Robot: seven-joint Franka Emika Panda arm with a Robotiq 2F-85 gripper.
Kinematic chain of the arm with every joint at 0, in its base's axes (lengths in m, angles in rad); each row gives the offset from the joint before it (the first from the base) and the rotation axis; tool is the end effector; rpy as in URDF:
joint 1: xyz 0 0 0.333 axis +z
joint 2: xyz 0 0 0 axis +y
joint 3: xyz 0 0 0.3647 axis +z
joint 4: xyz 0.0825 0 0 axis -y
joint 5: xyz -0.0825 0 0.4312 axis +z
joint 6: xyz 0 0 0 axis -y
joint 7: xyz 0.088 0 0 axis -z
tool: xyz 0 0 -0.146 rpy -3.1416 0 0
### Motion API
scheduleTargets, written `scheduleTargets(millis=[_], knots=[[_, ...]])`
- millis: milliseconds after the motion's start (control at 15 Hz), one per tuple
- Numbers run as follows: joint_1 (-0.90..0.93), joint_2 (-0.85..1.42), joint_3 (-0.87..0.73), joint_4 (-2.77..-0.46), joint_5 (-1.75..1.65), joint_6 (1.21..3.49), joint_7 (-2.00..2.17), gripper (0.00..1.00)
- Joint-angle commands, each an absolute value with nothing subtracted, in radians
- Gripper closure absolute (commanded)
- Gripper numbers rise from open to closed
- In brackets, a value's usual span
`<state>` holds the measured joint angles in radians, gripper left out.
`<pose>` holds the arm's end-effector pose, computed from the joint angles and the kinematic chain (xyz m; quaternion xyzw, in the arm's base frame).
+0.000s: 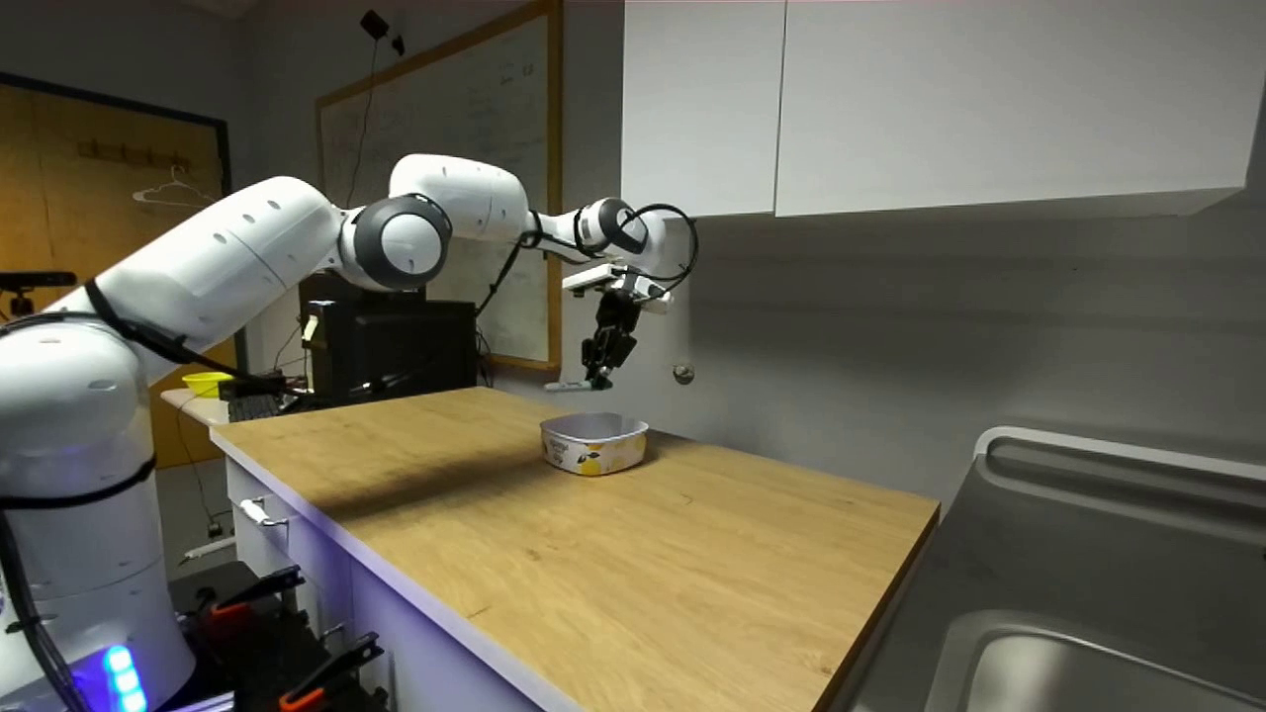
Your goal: Put the marker in the bowl
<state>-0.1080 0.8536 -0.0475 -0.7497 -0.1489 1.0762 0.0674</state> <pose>0.7548 -0.1285 0.4117 0.9541 -0.1207 -0.2622 0.0803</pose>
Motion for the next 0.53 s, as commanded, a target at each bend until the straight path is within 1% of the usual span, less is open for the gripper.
scheduleTargets(millis=[0, 467], knots=[[-0.127, 0.914, -0.044, -0.649, -0.13, 1.015, 0.054, 0.89], [-0.131, 0.93, -0.042, -0.604, -0.134, 0.971, 0.055, 0.89]])
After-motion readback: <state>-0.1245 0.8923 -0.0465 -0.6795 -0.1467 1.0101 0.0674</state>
